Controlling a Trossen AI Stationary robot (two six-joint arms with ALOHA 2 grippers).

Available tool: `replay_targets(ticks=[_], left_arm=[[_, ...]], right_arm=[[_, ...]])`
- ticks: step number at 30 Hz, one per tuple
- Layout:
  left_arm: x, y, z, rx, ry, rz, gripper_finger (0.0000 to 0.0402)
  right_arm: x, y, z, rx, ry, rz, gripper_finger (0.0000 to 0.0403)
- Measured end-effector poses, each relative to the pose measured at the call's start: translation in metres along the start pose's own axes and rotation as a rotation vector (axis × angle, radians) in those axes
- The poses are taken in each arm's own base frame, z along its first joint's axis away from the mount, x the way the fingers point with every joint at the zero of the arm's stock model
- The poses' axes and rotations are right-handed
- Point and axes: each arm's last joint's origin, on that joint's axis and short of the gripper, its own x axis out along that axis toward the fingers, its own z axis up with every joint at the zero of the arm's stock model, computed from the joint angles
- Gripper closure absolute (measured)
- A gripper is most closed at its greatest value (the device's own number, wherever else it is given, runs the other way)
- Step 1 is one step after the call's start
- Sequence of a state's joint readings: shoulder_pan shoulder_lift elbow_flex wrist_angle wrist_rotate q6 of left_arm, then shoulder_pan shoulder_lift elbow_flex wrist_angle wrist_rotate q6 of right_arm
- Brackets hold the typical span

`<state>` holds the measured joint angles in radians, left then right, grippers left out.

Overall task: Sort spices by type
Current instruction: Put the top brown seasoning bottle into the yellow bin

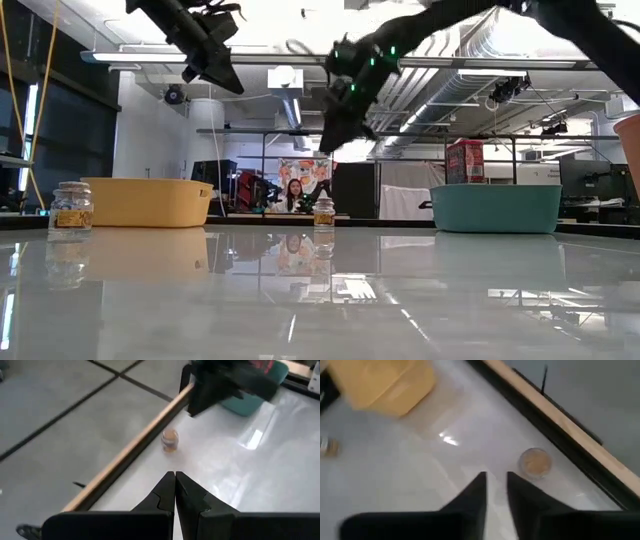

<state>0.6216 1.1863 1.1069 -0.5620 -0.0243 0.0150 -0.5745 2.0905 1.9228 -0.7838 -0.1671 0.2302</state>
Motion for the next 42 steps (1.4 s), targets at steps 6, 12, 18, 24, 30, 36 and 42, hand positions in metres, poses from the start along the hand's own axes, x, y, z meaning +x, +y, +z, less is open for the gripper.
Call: replay_targets(ticks=[6,12,18,24,30,36,42], left_arm=[[-0.004,-0.001,-0.008,0.003,0.071,-0.041,0.0402],[-0.005,-0.001,-0.008,0.006,0.073,-0.044,0.0401],[-0.005,-0.001,-0.008,0.005,0.071,-0.044,0.0401],[-0.005,-0.001,-0.008,-0.022,0.071,-0.046,0.0401],[-0.005,-0.001,-0.007,-0.04,0.069,-0.048,0.0402],[-0.004,-0.001,-0.006,-0.048,0.056,-0.048,0.0402],[-0.004,-0.001,-0.003,-0.048,0.02,-0.048,0.0402]], right_arm=[[0.035,-0.028,0.001,0.125,0.006,-0.023,0.0188],[0.057,-0.024,-0.002,0.092,0.016,-0.083,0.0111],[0.062,-0.022,0.0,0.066,-0.037,-0.173,0.0108],[0.074,-0.028,-0.004,0.129,-0.017,-0.194,0.0108],[0.093,-0.027,-0.013,0.17,0.025,-0.18,0.0108],[0.104,-0.027,-0.018,0.193,0.031,-0.213,0.0128],[0.101,-0.027,-0.02,0.158,0.068,-0.21,0.0236]])
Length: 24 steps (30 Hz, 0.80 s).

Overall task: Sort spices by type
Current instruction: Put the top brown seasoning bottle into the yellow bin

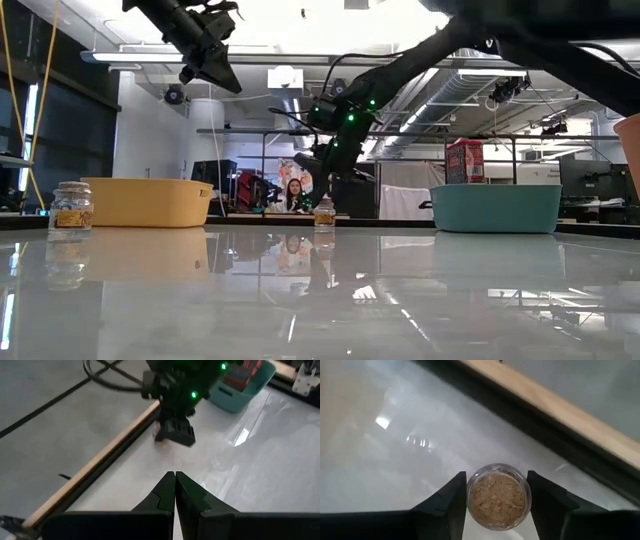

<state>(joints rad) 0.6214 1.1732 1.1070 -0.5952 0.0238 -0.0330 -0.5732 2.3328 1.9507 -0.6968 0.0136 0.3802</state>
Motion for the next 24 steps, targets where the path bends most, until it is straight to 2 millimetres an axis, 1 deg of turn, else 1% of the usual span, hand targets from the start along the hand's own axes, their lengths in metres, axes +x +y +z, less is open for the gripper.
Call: replay_targets(ticks=[2,4,6,10,15,16,18,21,24], left_arm=[[0.0,0.0,0.001,0.0,-0.014,-0.001,0.0401],[0.0,0.0,0.002,0.001,-0.022,-0.001,0.0401],[0.0,0.0,0.002,0.025,-0.025,-0.001,0.0401],[-0.002,0.0,0.002,0.09,-0.024,0.001,0.0401],[-0.006,-0.001,0.003,0.143,-0.038,-0.037,0.0401],[-0.006,-0.002,0.002,0.154,-0.037,-0.039,0.0401],[-0.006,-0.002,0.002,0.168,-0.038,-0.039,0.0402],[-0.006,-0.002,0.003,0.168,-0.045,-0.039,0.0399],[-0.006,-0.002,0.006,0.17,-0.071,-0.042,0.0383]], right_arm=[[-0.006,0.0,-0.001,-0.029,0.03,0.023,0.0234],[-0.019,0.0,0.001,-0.066,0.033,0.066,0.0234],[-0.04,0.004,0.008,-0.096,-0.012,0.12,0.0234],[-0.092,0.01,0.022,-0.147,-0.139,0.263,0.0234],[-0.138,0.03,0.029,-0.198,-0.282,0.435,0.0234],[-0.142,0.034,0.03,-0.202,-0.304,0.454,0.0234],[-0.146,0.042,0.029,-0.199,-0.327,0.487,0.0234],[-0.14,0.055,0.024,-0.211,-0.311,0.51,0.0234],[-0.139,0.066,0.019,-0.237,-0.314,0.524,0.0234]])
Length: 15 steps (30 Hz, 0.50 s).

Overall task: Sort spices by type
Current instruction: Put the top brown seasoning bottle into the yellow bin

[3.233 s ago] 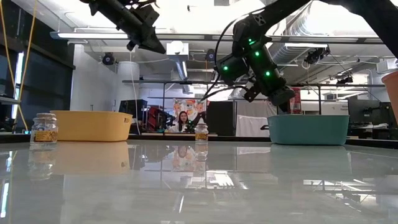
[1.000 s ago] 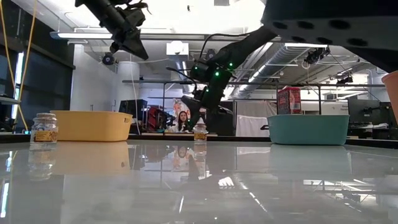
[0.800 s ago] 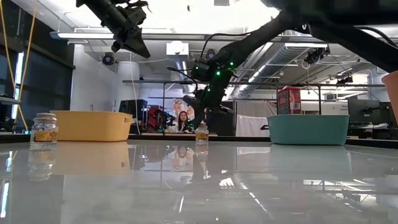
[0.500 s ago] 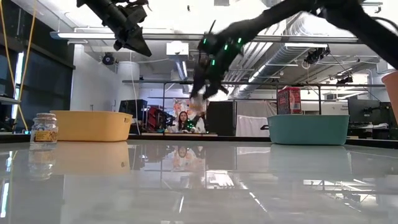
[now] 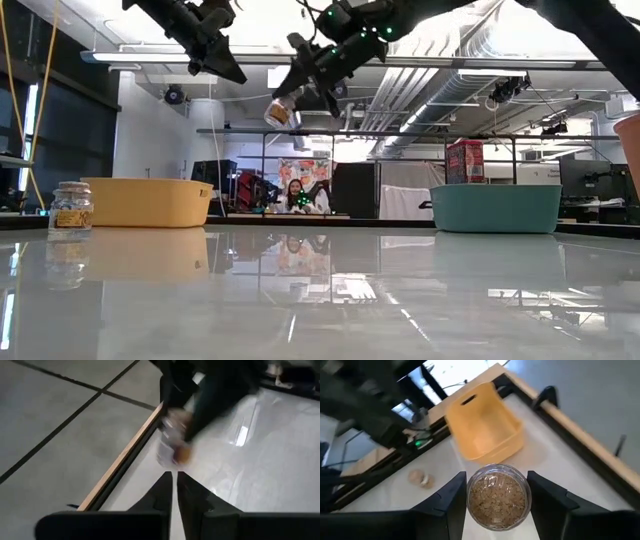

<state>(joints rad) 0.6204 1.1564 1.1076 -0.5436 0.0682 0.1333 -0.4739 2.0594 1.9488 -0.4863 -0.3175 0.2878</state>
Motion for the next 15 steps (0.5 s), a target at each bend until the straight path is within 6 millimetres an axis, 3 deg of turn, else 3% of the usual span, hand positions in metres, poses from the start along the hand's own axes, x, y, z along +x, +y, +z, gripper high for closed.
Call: replay_targets(ticks=[15], left_arm=[[0.001,-0.034,0.004,0.089,-0.021,-0.132,0.0154]], right_arm=[[-0.001,0.014,-0.002,-0.045,0.025,0.093,0.0234]])
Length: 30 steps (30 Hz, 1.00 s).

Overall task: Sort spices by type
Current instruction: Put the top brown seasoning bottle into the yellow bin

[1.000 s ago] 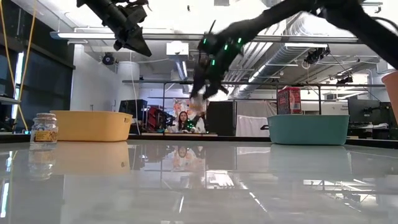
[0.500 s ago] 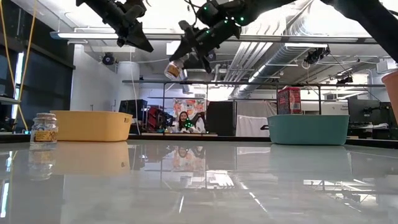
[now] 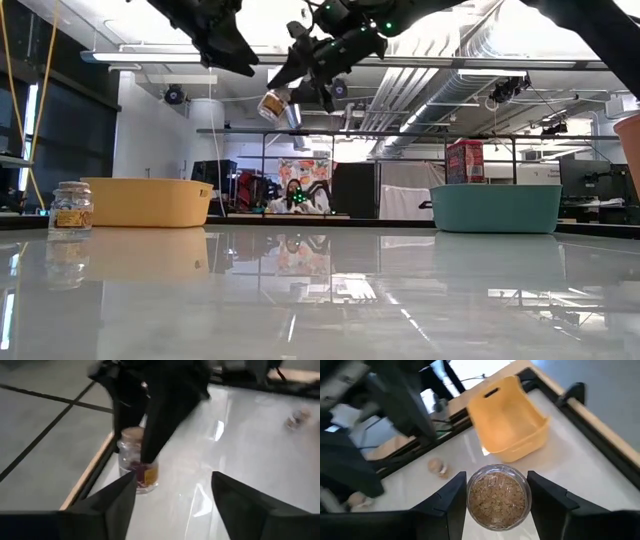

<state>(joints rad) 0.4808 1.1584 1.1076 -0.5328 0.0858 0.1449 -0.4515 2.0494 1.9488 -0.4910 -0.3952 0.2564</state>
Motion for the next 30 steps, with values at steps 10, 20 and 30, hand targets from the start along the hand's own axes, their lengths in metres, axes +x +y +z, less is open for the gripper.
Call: replay_targets(ticks=[10,20,30], left_arm=[[0.0,-0.005,0.004,-0.044,-0.036,-0.014,0.013],[0.015,-0.02,0.007,-0.047,-0.046,-0.215,0.013],[0.023,-0.027,0.008,0.0,-0.058,-0.291,0.0131]], right_arm=[[-0.023,0.029,0.003,-0.154,0.032,0.179,0.0234],[-0.02,0.062,-0.006,-0.315,0.056,0.278,0.0234],[-0.018,0.067,-0.007,-0.364,0.052,0.293,0.0234]])
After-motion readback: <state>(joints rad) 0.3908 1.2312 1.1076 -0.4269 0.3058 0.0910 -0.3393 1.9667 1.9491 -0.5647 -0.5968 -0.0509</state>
